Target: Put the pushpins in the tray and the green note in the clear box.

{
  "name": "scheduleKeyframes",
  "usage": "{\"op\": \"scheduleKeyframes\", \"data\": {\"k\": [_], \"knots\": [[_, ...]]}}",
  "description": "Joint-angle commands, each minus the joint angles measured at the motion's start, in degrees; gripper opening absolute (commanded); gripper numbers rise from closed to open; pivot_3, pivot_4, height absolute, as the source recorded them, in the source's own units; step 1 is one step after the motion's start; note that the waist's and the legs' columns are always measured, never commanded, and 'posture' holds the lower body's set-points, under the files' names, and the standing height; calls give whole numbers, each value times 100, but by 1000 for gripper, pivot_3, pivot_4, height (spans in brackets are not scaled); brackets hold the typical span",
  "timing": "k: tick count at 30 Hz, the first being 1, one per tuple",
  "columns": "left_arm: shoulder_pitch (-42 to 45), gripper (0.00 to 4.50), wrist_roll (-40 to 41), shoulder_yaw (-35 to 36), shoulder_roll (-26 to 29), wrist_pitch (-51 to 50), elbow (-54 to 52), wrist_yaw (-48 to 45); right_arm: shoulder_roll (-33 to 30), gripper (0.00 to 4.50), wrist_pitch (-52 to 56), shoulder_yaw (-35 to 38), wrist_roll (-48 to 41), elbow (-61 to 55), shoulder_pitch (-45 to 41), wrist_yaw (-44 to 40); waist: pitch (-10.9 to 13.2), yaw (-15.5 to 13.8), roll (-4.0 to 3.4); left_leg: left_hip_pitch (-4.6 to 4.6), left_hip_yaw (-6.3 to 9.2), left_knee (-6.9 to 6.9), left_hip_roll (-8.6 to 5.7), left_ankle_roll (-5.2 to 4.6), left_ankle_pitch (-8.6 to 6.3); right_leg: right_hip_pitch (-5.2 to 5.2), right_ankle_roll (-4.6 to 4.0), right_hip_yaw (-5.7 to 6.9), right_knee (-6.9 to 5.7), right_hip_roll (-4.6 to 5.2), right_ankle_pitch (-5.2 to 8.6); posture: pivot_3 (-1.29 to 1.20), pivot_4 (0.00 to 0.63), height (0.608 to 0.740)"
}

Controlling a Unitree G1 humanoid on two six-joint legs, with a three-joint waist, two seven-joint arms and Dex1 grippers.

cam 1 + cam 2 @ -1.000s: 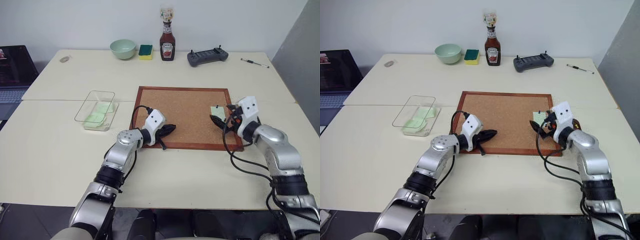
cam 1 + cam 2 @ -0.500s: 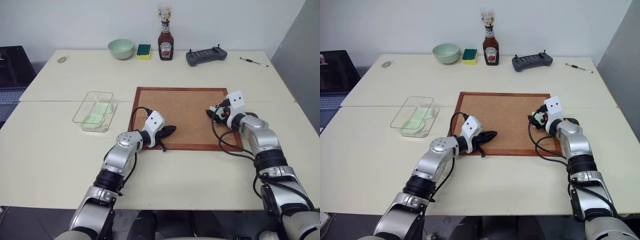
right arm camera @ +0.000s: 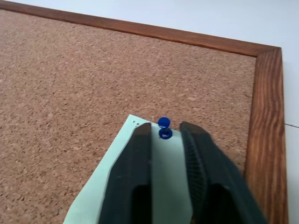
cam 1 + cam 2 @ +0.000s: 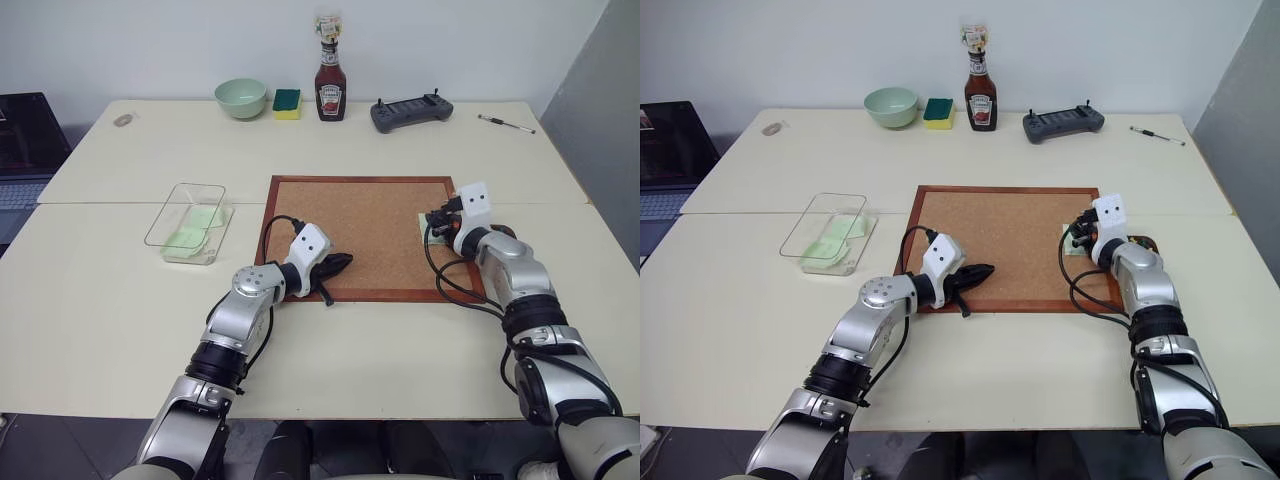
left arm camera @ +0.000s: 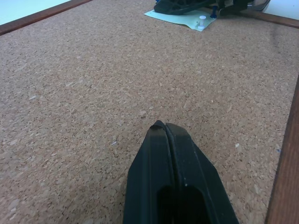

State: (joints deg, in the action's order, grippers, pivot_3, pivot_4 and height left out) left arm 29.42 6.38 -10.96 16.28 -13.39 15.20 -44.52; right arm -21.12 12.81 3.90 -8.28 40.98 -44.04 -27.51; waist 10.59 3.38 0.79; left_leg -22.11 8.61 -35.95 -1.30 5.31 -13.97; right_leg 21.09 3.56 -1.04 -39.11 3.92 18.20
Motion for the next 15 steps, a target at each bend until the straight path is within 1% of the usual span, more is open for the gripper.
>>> {"op": "scheduleKeyframes", "data": {"k": [1, 8, 15], "knots": [[-87, 0, -54, -129, 20, -19, -30, -104, 21, 57, -138, 129, -55, -36, -197, 9, 0, 0, 0, 0, 0, 0, 0, 0, 0, 0, 0, 0, 0, 0, 0, 0, 150, 740], [-136, 0, -72, -117, 79, 9, -24, -115, 1, 57, -58, 183, -128, -226, -183, -46, 0, 3, -1, 0, -1, -1, 0, 0, 0, 1, 0, -1, -1, 0, 0, 0, 150, 740], [-137, 0, -89, -124, 95, 12, -7, -126, -31, 57, 141, 306, -302, -780, 29, -150, 0, 2, -1, 0, -1, 0, 0, 0, 0, 2, 0, -1, -2, 0, 0, 0, 150, 740]]}}
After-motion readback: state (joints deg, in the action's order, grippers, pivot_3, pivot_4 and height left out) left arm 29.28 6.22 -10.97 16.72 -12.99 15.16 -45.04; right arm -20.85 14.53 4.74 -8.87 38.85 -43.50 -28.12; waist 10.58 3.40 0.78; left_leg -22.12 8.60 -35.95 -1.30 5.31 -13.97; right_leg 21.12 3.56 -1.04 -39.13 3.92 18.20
